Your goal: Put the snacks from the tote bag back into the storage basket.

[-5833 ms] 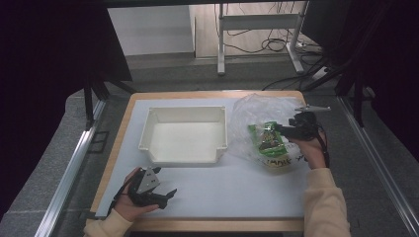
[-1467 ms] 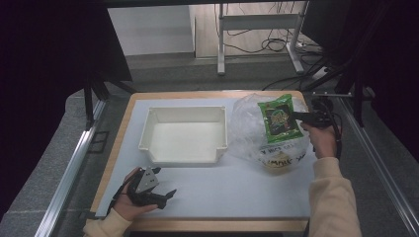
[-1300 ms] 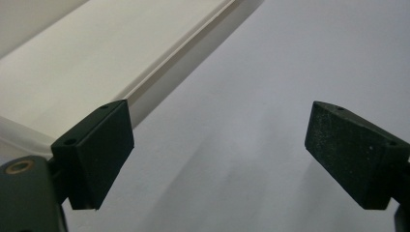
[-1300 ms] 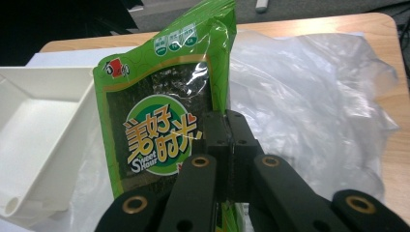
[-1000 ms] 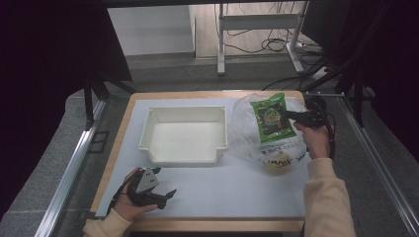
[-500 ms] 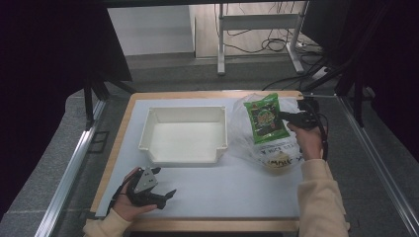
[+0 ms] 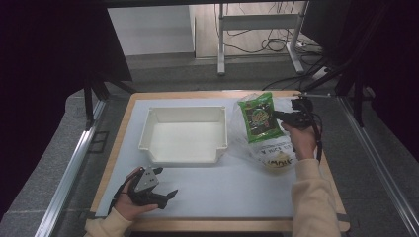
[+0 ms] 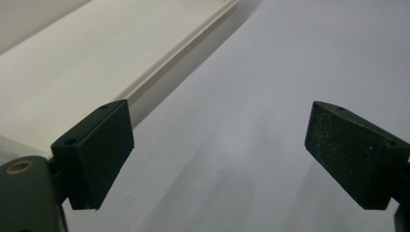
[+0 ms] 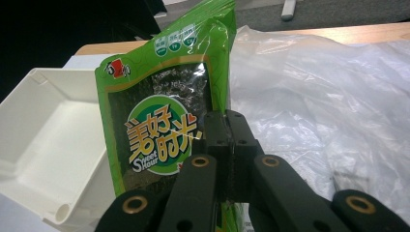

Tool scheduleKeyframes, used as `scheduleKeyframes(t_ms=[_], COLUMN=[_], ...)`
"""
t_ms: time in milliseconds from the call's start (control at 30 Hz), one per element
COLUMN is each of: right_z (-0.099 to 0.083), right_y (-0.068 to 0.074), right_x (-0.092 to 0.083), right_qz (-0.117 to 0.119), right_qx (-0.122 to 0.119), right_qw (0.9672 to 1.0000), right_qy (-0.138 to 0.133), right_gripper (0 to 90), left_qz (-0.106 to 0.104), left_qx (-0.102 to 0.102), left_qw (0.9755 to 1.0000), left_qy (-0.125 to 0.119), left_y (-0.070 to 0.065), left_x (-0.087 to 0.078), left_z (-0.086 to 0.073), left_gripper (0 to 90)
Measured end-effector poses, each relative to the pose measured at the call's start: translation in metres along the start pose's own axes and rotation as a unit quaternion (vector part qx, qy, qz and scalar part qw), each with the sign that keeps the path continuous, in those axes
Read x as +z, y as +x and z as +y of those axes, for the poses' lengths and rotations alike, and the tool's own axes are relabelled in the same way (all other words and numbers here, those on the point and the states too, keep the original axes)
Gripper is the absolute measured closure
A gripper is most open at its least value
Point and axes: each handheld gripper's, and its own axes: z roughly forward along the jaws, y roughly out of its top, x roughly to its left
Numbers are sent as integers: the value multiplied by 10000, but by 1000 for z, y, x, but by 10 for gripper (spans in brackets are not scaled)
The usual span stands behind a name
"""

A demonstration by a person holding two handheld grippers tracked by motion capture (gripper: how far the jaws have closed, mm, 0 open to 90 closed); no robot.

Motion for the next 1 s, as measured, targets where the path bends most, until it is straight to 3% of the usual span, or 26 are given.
scheduleKeyframes(t_ms=[1000], right_z=[5], right_y=[33], right_x=[8], right_qz=[270], right_qx=[-148], right_qw=[9995], right_qy=[-114], right_gripper=[900], left_qz=[71], left_qx=[71], left_qw=[9999], left_qy=[23], left_y=[-4], left_x=[1], left_z=[0], left_gripper=[100])
